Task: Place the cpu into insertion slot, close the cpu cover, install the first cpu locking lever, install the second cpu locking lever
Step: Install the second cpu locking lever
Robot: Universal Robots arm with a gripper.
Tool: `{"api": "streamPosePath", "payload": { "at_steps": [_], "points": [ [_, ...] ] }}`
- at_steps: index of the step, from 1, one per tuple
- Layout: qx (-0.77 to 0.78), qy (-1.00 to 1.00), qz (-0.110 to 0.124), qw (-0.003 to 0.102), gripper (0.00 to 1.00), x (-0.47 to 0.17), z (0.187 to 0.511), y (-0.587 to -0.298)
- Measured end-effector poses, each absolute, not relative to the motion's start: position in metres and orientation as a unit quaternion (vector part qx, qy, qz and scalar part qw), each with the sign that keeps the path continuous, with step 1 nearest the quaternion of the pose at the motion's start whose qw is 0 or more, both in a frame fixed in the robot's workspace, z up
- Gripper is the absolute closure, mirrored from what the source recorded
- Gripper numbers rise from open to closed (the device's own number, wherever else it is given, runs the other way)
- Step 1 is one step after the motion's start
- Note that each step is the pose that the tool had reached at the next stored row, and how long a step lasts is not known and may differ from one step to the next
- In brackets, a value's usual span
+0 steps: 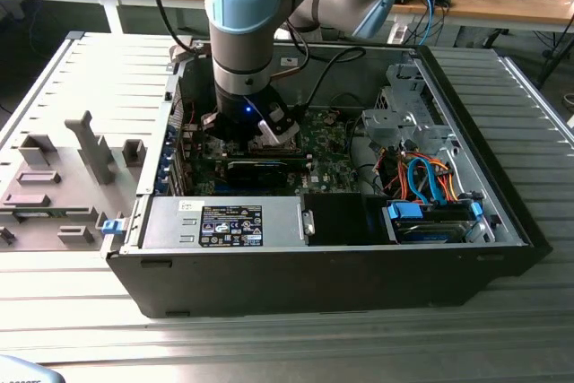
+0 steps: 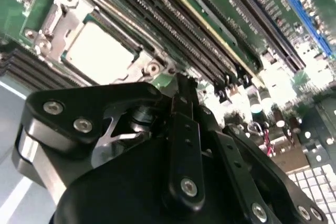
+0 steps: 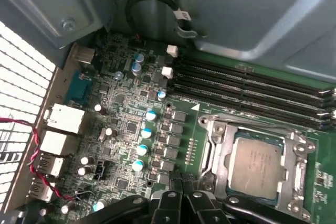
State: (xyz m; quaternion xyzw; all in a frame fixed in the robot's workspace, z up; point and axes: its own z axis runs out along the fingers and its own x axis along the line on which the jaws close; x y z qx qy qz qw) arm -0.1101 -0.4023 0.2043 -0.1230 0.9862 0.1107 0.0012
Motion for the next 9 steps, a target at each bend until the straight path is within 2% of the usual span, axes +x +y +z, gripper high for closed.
{"api": "streamPosePath", "payload": {
  "at_steps": [9],
  "points": [
    [-0.121, 0.988, 0.094, -0.018, 0.89, -0.068, 0.204, -0.398]
  ]
}}
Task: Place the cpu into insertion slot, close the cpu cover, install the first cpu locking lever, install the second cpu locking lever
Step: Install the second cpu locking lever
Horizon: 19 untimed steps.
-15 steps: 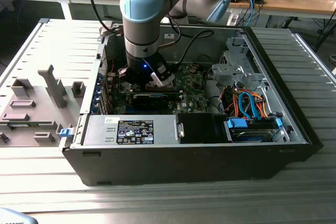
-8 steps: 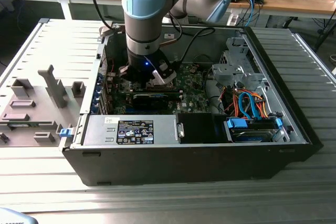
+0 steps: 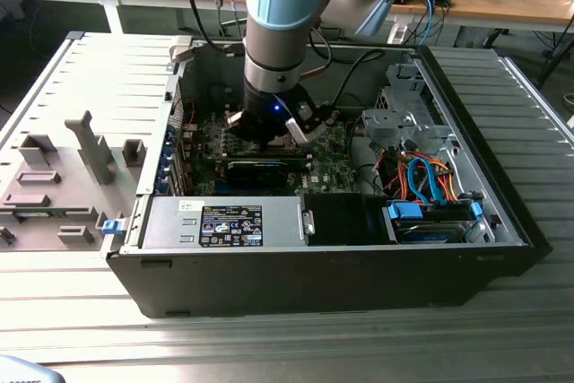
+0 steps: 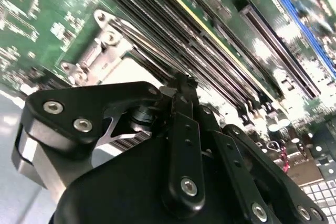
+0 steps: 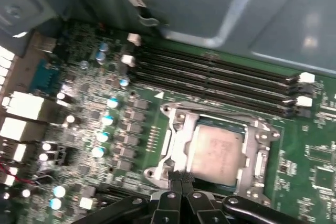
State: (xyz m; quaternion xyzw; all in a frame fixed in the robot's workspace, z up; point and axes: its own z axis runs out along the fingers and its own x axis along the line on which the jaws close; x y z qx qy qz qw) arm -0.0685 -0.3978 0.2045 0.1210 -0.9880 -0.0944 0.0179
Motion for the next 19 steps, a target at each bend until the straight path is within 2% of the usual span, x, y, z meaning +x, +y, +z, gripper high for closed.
{"api": "streamPosePath", "payload": {
  "at_steps": [5, 11, 19],
  "points": [
    [0.121, -0.989, -0.084, 0.022, 0.89, -0.052, 0.204, -0.385],
    [0.12, -0.991, -0.054, 0.026, 0.89, -0.05, 0.214, -0.373],
    [0.119, -0.992, -0.043, 0.027, 0.89, -0.05, 0.236, -0.37]
  ]
}}
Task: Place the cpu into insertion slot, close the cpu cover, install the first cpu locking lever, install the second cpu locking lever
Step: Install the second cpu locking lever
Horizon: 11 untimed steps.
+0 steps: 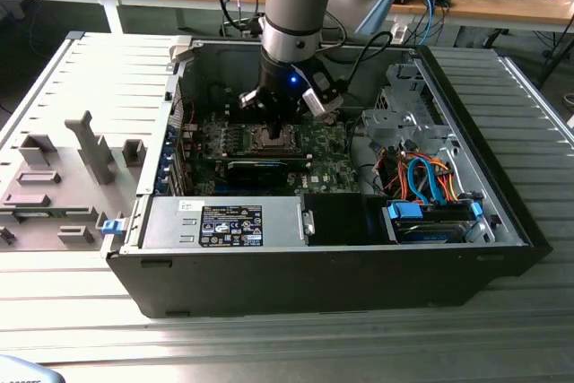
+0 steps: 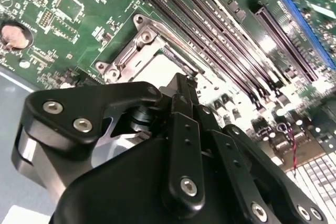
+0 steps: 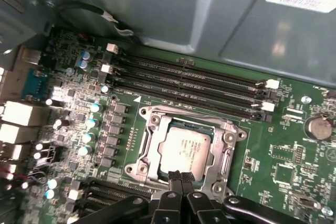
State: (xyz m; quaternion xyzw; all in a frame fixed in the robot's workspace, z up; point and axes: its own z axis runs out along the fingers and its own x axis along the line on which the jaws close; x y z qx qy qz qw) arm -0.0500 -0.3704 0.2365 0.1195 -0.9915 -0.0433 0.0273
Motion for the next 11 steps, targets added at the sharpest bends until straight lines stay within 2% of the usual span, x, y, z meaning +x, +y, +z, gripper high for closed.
{"api": "streamPosePath", "payload": {
  "at_steps": [3, 11],
  "points": [
    [0.12, -0.992, -0.043, 0.027, 0.89, -0.05, 0.2476, -0.3704],
    [0.12, -0.992, -0.043, 0.027, 0.89, -0.05, 0.2477, -0.3703]
  ]
}}
